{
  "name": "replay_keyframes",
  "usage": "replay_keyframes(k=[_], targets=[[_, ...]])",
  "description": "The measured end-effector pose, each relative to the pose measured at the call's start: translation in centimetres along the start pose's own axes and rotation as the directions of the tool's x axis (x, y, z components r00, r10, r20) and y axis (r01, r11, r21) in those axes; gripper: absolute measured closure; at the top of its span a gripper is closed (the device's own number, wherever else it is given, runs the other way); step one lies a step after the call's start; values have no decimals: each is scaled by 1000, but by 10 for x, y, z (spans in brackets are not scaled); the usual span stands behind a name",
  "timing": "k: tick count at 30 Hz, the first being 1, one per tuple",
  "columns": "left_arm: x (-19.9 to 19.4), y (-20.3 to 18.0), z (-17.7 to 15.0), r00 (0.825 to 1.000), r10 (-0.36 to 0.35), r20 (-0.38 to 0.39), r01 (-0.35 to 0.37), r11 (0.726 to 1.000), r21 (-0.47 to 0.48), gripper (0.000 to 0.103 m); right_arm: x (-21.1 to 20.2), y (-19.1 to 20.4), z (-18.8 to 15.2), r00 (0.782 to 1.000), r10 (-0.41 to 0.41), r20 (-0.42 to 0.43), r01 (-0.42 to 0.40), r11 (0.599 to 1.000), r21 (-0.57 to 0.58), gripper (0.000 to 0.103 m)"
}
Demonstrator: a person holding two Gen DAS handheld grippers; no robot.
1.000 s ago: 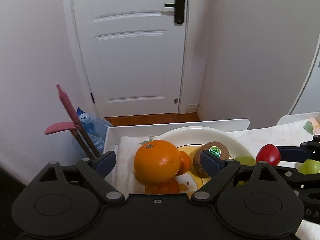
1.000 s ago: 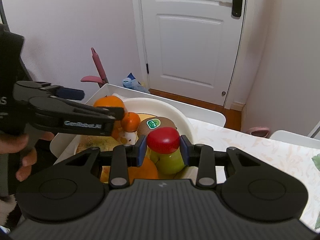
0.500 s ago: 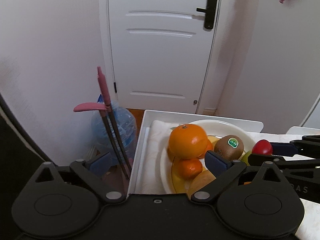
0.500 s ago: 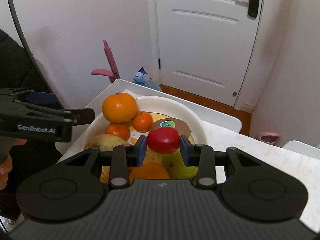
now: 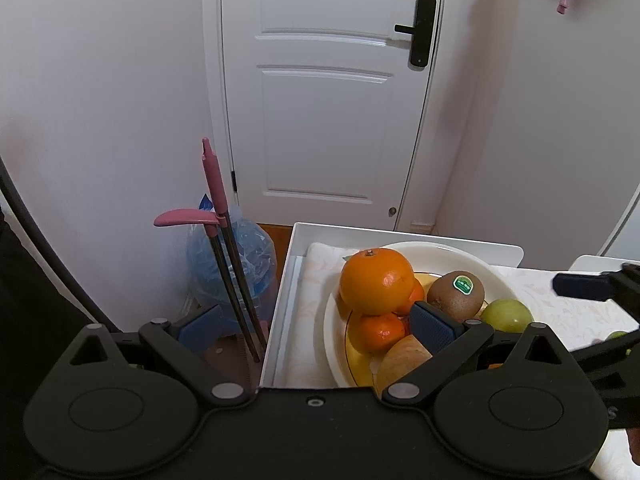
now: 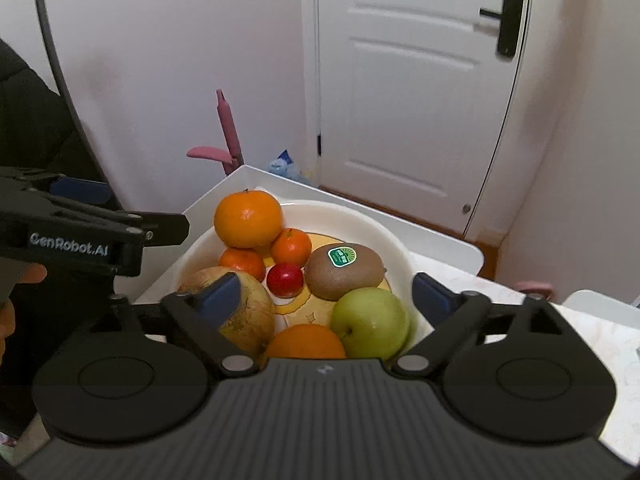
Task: Organize fruits
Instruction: 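Open the left tool to drop the orange on the plate while the right tool lowers the tomato and opens, then withdraw both tools toward the last green apple and red tomato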
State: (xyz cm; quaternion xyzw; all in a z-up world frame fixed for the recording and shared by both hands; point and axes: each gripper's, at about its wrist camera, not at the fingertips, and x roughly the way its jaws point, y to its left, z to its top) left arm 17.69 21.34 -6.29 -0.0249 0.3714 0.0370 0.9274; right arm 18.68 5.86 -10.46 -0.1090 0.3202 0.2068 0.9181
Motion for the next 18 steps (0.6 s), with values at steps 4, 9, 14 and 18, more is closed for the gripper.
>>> replay_keyframes(k=[4, 9, 14, 18], targets=[[-4, -1, -1, 1000, 0, 4, 0, 1000, 4, 1, -7, -2, -5, 1000, -7, -11, 7, 1000, 21, 0], [-13, -4, 0, 1000, -8, 21, 8, 1000, 7, 1, -25, -5, -6, 1000, -27, 10, 26, 999, 48, 0], [-26, -12, 2, 999, -27, 37, 26, 999, 29, 1, -51, -13, -10, 998, -51, 29, 48, 995, 93, 0], [-42, -25, 4, 998, -27, 65, 22, 997, 71, 1, -76, -25, -17, 996, -81, 46, 74, 989, 128, 0]])
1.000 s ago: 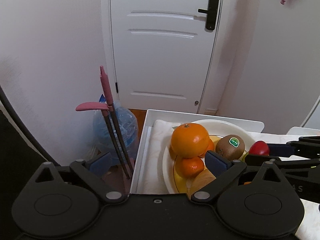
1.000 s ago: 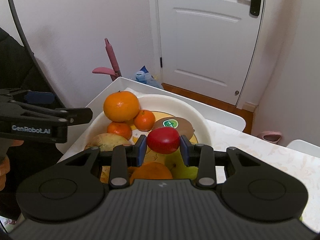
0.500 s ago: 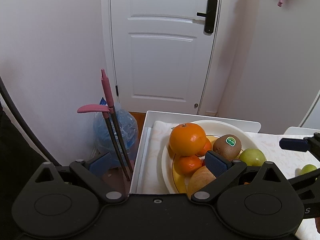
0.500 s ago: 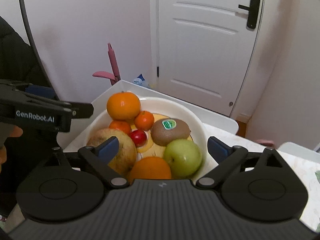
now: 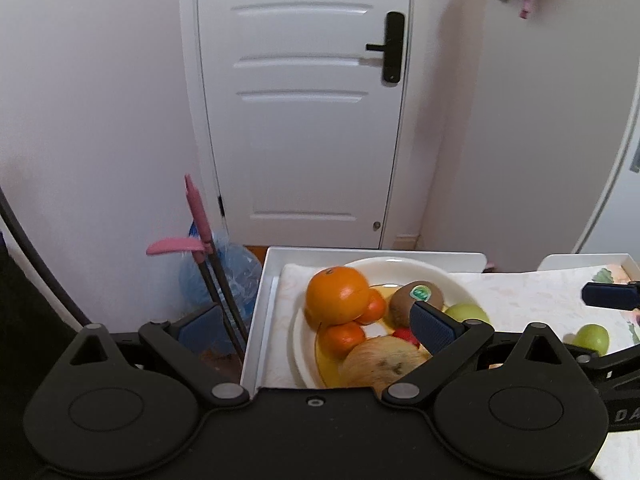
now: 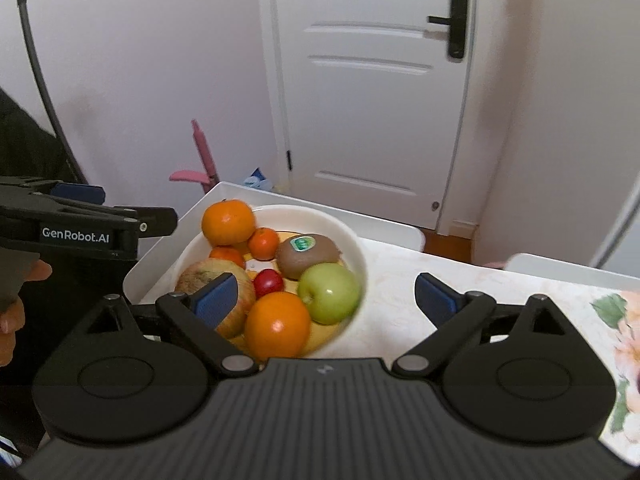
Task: Organize fruits
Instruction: 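Withdraw both tools toward the last green apple and red tomato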
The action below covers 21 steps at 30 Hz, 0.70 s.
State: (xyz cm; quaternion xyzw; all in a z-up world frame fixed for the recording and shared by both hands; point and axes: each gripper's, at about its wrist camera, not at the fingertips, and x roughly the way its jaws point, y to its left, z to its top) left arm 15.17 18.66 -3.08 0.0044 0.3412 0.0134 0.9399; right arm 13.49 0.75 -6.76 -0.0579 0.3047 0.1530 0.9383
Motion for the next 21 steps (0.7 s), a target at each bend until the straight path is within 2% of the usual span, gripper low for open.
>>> replay_keyframes(k=[11, 21], targets=[[-47, -56, -5, 997, 20, 70, -20, 1000, 3, 0, -66, -70, -31, 995, -99, 21, 98, 993, 64, 0], [-62, -145, -23, 997, -50, 57, 48, 998, 42, 0, -108, -151, -70, 984, -175, -14, 175, 975, 139, 0]])
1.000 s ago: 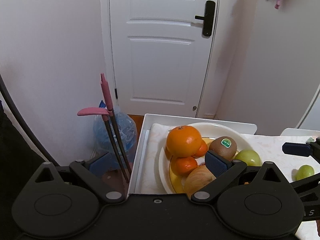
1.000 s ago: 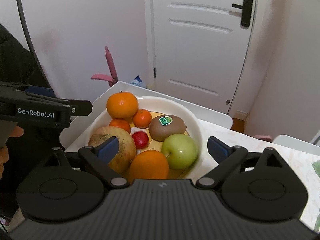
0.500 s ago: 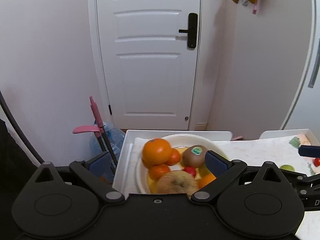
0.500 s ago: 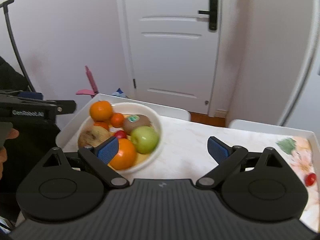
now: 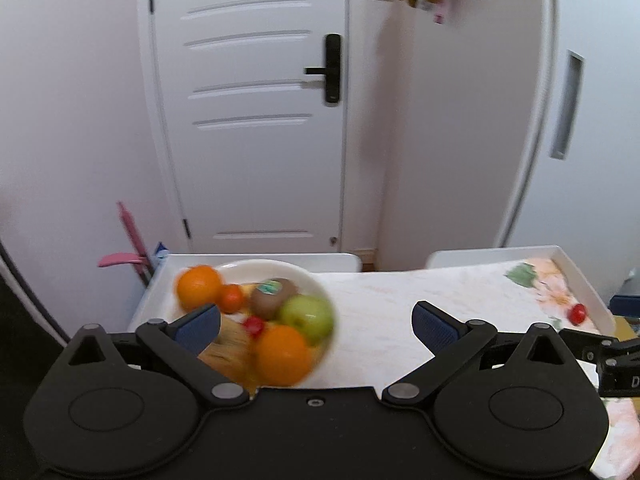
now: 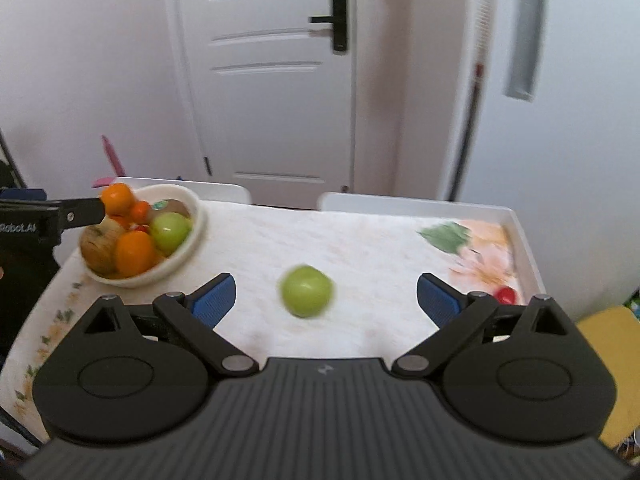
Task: Organize fruits
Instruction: 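Withdraw both tools toward the last green apple and red tomato, then grasp the green apple with the left tool while the right tool grasps the red tomato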
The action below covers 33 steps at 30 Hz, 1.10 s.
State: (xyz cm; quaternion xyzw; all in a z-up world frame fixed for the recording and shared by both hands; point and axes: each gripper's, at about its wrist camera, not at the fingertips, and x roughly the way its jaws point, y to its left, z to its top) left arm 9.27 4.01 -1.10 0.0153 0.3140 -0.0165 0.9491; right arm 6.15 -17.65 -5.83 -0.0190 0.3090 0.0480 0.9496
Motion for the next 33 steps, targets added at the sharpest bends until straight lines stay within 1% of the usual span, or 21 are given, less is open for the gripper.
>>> replay_keyframes(k=[6, 10, 16, 23, 29, 31, 33], targets=[[9, -46, -10, 999, -52, -17, 52, 998, 21, 0, -3, -50, -14, 998, -56, -10, 56, 996, 71, 0], [26, -73, -15, 995, -96, -37, 98, 994, 44, 0, 3, -75, -22, 996, -84, -22, 86, 990, 115, 0], [59, -106, -21, 987, -147, -65, 154, 981, 121, 0, 25, -97, -32, 993, -113, -40, 118, 976, 181, 0], [101, -124, -27, 973, -196, -121, 216, 959, 183, 2, 59, -108, -41, 986, -159, -58, 168, 953, 251, 0], [130, -135, -35, 957, -227, -182, 267, 934, 239, 10, 87, -113, -44, 970, -235, -66, 244, 919, 309, 0], [137, -136, -37, 950, -239, -202, 285, 927, 244, 20, 95, -114, -45, 961, -267, -73, 276, 905, 325, 0], [145, -137, -39, 943, -247, -224, 300, 923, 242, 25, 102, -112, -46, 948, -307, -86, 318, 887, 335, 1]])
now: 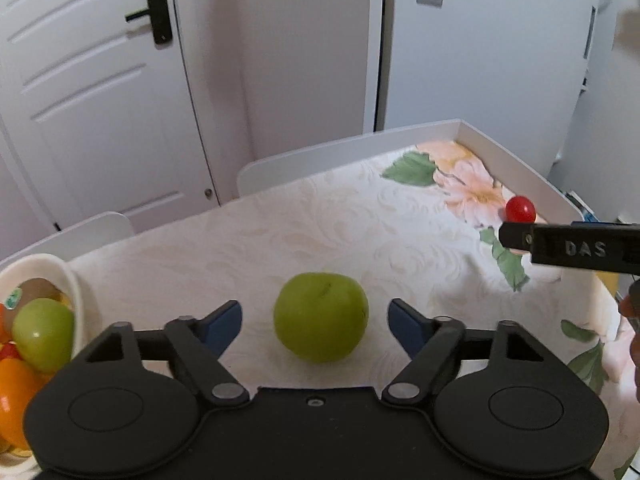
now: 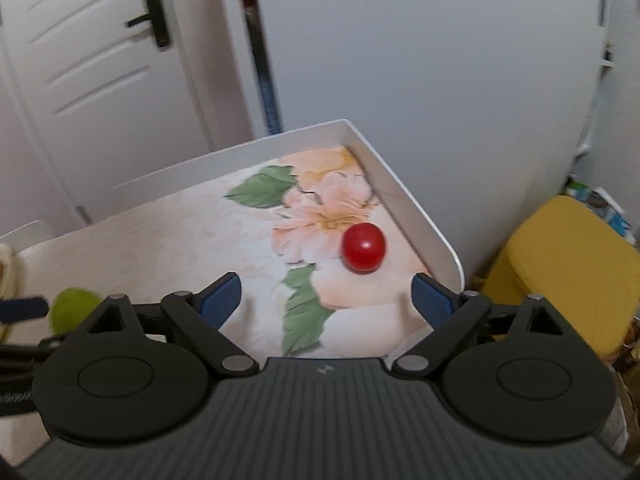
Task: Organize fruits
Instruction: 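Grasp the green apple with the left tool while the right tool grasps the red tomato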
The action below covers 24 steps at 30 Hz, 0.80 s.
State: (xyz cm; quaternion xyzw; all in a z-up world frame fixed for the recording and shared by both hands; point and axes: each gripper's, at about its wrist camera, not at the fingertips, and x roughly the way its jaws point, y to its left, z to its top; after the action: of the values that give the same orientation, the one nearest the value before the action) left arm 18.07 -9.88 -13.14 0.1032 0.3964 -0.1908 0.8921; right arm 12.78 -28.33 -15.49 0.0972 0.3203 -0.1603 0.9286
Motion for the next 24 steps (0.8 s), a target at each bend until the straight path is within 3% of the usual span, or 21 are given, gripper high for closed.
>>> replay_keyframes(k=[7, 9, 12, 16, 24], targets=[[14, 2, -1, 999, -43, -31, 43, 999, 10, 44, 13, 9, -1, 998, -54, 13, 53, 998, 29, 7], [16, 2, -1, 999, -42, -29, 43, 999, 19, 45, 17, 11, 0, 998, -65, 15, 64, 997, 30, 8], [18, 4, 0, 998, -51, -22, 51, 999, 5, 45, 23, 14, 1, 996, -91, 18, 90, 995, 29, 20], [18, 3, 2, 999, -48, -16, 48, 999, 13, 45, 32, 13, 2, 991, -132, 16, 131, 990, 48, 26], [19, 3, 3, 999, -51, -17, 51, 999, 12, 45, 38, 14, 9, 984, -178, 28, 176, 982, 64, 30]])
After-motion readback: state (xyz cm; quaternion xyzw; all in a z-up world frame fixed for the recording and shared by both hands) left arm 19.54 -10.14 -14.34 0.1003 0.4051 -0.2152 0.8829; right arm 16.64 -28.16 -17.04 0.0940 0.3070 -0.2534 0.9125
